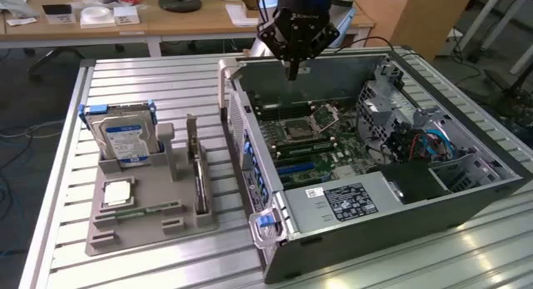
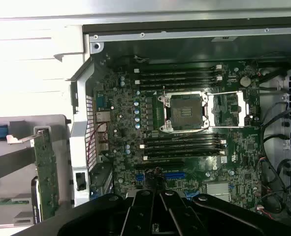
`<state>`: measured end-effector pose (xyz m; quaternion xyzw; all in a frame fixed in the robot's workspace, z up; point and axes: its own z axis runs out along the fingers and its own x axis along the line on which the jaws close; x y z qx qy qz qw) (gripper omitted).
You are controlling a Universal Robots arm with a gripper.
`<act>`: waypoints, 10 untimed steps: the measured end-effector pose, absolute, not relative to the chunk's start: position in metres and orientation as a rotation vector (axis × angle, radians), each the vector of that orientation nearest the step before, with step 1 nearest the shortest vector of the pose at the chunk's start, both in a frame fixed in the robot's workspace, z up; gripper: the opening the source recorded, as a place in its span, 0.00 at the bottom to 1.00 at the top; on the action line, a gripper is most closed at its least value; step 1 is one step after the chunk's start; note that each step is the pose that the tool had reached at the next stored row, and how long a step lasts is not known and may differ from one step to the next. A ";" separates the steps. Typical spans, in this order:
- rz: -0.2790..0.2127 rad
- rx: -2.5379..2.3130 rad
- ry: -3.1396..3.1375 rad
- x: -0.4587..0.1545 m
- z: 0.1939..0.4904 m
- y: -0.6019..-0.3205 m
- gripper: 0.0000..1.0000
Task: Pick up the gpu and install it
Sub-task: 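Reach for the gpu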
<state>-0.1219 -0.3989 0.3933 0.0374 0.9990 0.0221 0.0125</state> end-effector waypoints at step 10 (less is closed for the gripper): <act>0.069 0.117 3.114 -0.122 0.393 -0.399 0.11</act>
